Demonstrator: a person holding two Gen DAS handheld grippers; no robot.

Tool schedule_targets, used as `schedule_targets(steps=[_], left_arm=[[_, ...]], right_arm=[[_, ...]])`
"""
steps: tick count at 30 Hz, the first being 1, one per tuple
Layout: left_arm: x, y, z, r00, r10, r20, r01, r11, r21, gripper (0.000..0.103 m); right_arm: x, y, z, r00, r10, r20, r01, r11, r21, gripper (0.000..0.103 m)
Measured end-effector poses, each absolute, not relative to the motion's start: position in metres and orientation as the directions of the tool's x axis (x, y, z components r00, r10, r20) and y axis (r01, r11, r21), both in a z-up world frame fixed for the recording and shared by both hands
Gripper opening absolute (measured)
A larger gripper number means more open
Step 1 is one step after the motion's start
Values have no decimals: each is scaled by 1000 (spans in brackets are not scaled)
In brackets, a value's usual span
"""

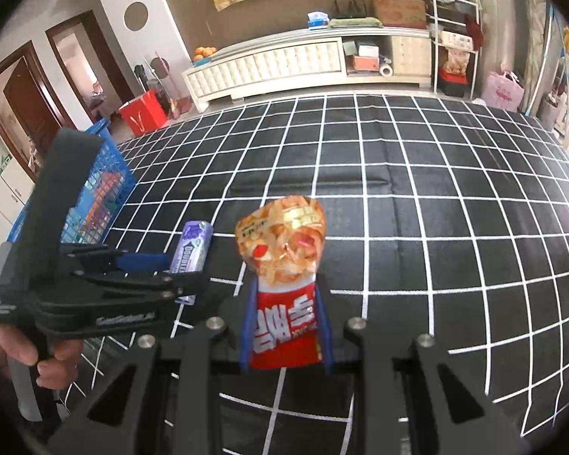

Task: Organize snacks
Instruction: 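Grasp the purple Doublemint tube with the left tool while the right tool holds the noodle packet, then carry the Doublemint tube and noodle packet over the basket with both tools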

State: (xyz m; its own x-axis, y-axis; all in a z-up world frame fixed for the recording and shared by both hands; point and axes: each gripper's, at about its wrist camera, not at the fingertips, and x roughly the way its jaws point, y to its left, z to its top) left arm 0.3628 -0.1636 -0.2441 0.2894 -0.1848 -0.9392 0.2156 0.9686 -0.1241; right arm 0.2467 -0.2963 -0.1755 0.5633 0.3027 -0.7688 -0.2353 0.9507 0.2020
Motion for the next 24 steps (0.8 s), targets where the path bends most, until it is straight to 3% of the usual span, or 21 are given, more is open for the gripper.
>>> schedule_targets(steps=[2, 4, 24], left_arm=[[362, -166, -247, 293, -177, -940, 222, 968, -114, 46], [365, -168, -250, 294, -170, -940, 223, 969, -105, 35], [359, -127, -235, 280, -225, -933, 160, 969, -185, 31]], right_arm=[[247, -297, -177, 562, 293, -773, -229, 954, 195, 32], [247, -300, -177, 562, 295, -773, -224, 954, 201, 32], [250, -295, -172, 557, 295, -776, -220, 954, 204, 32]])
